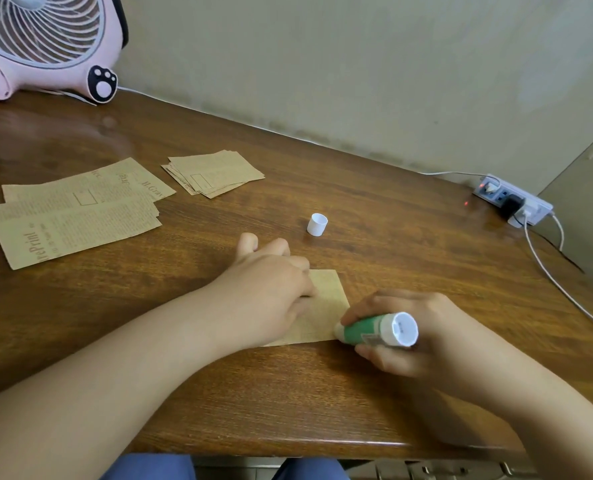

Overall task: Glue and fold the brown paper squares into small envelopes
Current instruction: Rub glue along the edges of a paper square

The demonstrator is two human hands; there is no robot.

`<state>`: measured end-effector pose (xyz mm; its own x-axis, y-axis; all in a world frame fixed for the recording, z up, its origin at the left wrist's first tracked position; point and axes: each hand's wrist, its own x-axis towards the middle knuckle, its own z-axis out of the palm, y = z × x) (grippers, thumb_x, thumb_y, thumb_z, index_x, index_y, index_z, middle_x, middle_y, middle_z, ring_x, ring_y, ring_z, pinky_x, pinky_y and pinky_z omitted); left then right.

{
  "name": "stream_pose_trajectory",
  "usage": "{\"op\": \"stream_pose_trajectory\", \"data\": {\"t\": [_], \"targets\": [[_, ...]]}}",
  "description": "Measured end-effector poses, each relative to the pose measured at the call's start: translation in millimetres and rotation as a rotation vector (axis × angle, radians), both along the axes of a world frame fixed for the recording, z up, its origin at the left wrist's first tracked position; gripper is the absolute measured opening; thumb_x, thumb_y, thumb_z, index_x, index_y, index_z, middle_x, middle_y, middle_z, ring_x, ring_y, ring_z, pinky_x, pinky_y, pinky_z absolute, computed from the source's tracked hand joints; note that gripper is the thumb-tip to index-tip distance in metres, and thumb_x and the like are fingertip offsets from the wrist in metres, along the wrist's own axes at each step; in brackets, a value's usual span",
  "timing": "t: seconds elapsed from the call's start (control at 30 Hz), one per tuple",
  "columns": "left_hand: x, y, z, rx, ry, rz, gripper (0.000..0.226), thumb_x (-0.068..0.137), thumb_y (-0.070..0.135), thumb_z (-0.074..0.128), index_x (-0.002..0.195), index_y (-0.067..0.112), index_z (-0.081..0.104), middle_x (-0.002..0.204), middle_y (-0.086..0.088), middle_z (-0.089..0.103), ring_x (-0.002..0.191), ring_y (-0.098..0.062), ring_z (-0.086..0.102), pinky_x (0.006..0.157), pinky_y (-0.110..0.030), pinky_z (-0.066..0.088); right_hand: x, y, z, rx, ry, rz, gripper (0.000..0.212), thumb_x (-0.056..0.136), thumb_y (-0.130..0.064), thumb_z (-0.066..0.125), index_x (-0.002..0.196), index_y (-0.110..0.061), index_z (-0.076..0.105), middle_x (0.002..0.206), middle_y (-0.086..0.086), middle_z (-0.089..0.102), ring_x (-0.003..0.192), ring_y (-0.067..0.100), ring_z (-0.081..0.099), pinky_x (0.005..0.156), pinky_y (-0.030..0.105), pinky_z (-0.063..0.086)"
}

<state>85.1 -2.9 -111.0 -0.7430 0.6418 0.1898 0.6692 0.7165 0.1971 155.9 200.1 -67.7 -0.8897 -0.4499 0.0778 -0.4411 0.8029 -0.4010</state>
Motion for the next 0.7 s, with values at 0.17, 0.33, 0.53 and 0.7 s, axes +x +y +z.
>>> {"op": "stream_pose_trajectory", "data": {"t": [0.17,0.33,0.53,0.7], "targets": [[-3,-14,-2,0.045,-0.097,0.004,0.031,0.092,0.047,0.051,0.123,0.04,0.056,0.122,0.03,0.047,0.099,0.003,0.017,0.08,-0.03,0.011,-18,-5,7,-0.032,0.099,-0.062,0.026,0.074,-0.027,0.07,0.1,-0.03,0.068,0.091,-0.021,0.066,0.086,-0.003,0.06,0.074,0.011,0.046],[-1,-16,-4,0.078,-0.092,0.038,0.033,0.091,0.051,0.052,0.122,0.041,0.059,0.119,0.03,0.051,0.086,0.003,0.01,0.082,-0.032,0.013,-29,-16,-5,0.0,0.014,0.005,0.023,0.078,-0.021,0.073,0.098,-0.032,0.067,0.091,-0.016,0.065,0.084,0.001,0.059,0.072,0.016,0.047],[1,-16,-4,0.069,-0.078,0.046,0.031,0.091,0.05,0.05,0.117,0.039,0.063,0.118,0.028,0.052,0.097,0.001,0.015,0.078,-0.029,0.009,-63,-20,-9,-0.002,0.027,-0.064,0.011,0.082,-0.023,0.068,0.091,-0.031,0.067,0.091,-0.007,0.066,0.084,0.009,0.06,0.075,0.031,0.049],[5,-16,-3,0.049,-0.05,0.07,0.033,0.092,0.052,0.048,0.12,0.04,0.06,0.118,0.027,0.049,0.109,-0.004,0.02,0.085,-0.031,0.01,-60,-22,-9,0.047,0.046,-0.042,0.009,0.082,-0.025,0.068,0.089,-0.03,0.066,0.086,-0.012,0.062,0.08,0.003,0.057,0.067,0.016,0.042]]}}
